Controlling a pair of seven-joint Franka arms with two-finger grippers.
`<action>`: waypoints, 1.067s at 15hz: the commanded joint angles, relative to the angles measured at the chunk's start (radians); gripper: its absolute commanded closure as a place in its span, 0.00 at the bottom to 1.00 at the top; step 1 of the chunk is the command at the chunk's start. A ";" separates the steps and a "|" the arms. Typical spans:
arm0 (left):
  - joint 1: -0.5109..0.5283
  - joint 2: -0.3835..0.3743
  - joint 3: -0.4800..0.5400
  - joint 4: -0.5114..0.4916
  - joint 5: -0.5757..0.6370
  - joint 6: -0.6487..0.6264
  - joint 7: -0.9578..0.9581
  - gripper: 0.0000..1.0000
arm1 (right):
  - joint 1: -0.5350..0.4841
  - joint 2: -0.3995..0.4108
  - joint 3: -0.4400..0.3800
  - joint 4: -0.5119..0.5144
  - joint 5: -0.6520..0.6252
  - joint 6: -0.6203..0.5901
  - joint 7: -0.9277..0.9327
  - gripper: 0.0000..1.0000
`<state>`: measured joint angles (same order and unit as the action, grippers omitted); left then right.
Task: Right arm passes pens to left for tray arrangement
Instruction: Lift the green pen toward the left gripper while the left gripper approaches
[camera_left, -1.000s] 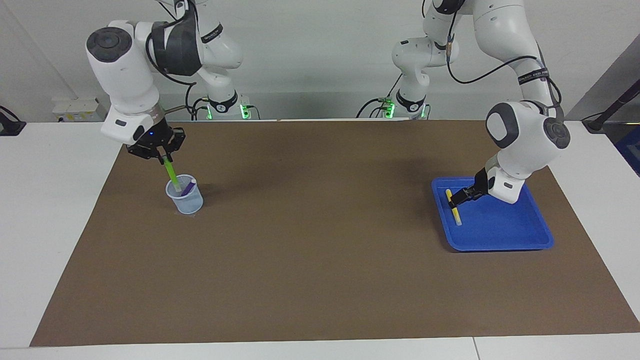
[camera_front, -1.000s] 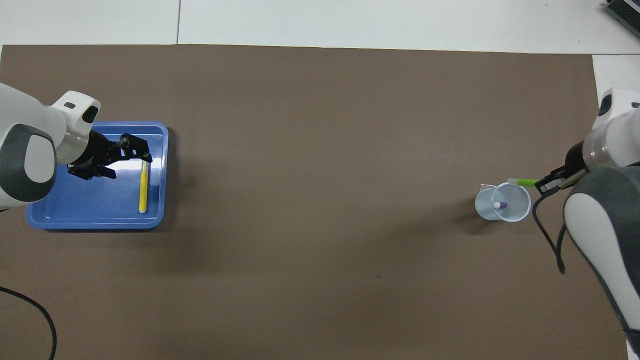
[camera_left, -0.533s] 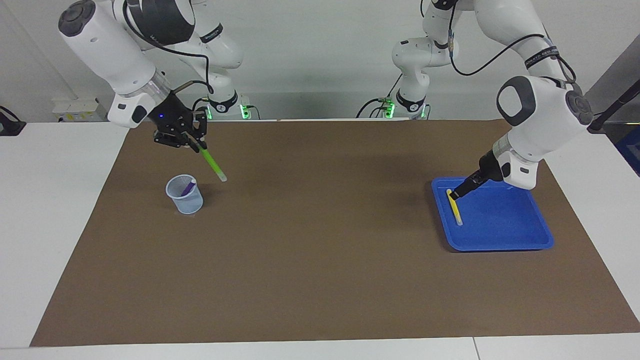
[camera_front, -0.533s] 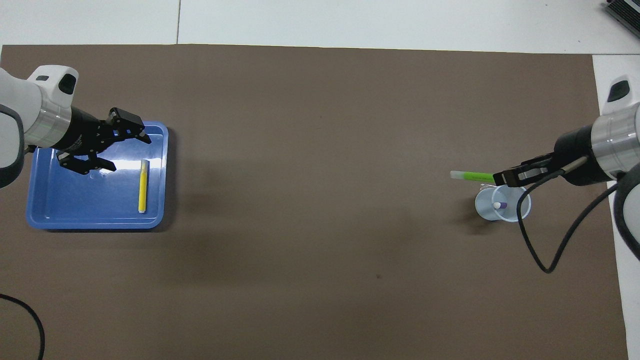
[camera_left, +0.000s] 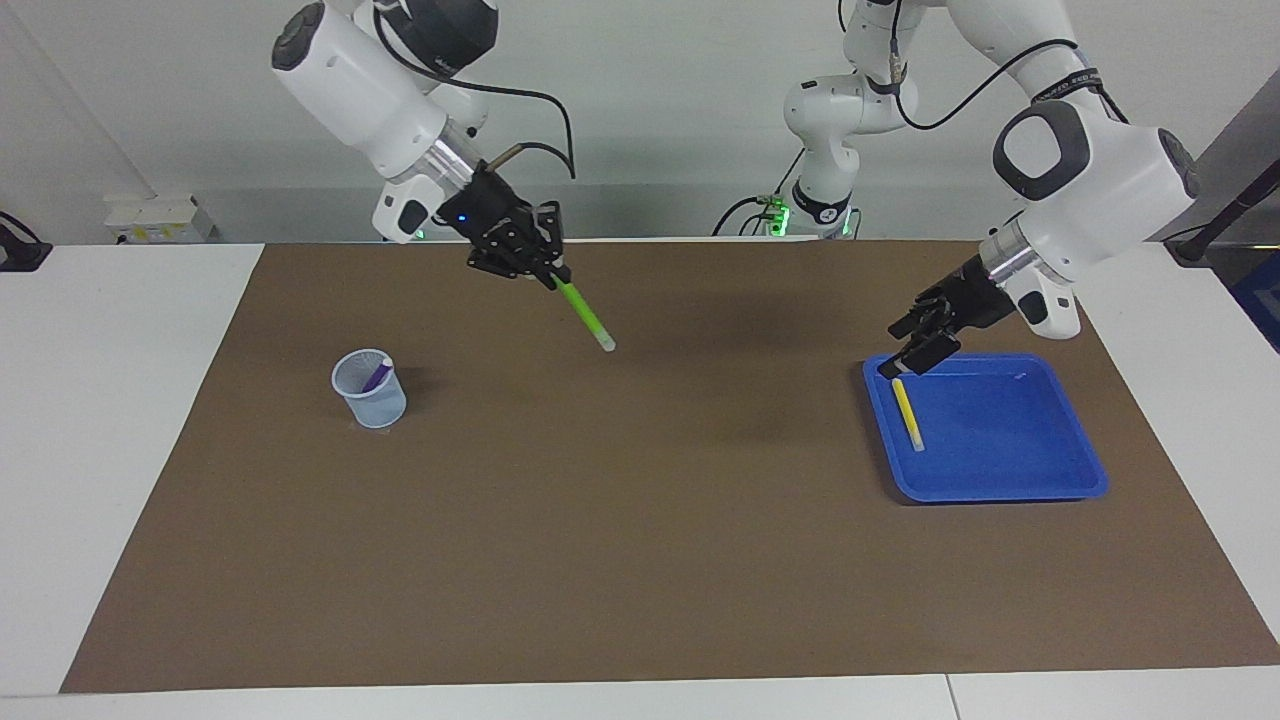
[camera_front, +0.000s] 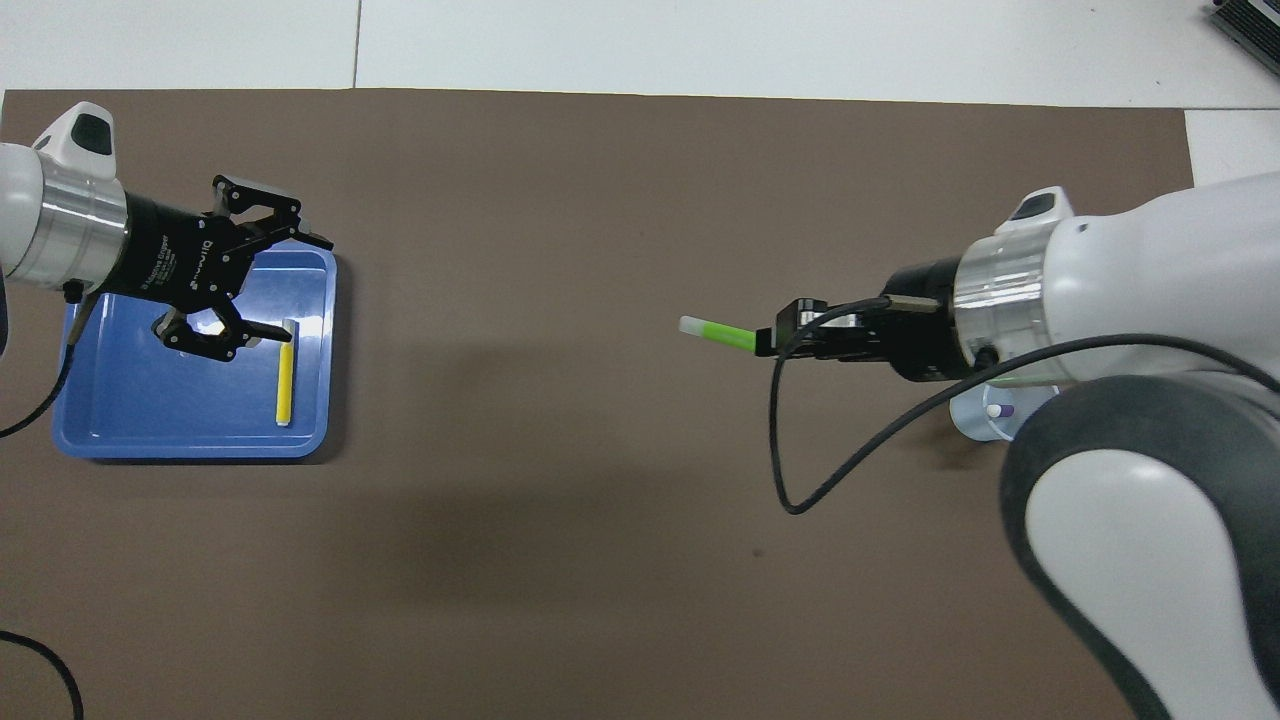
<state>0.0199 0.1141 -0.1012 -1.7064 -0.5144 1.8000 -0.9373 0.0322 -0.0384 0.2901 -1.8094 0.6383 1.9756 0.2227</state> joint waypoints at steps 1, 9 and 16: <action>-0.029 -0.059 0.003 -0.024 -0.019 -0.016 -0.092 0.00 | 0.067 -0.043 -0.003 -0.071 0.090 0.092 0.120 1.00; -0.112 -0.140 0.003 -0.074 -0.070 -0.031 -0.185 0.00 | 0.184 -0.067 -0.003 -0.134 0.222 0.130 0.095 1.00; -0.209 -0.206 -0.003 -0.200 -0.117 0.096 -0.480 0.00 | 0.183 -0.075 -0.003 -0.154 0.222 0.134 0.006 1.00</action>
<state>-0.1549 -0.0286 -0.1136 -1.8133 -0.5967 1.8207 -1.3525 0.2157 -0.0847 0.2900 -1.9282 0.8236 2.0885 0.2758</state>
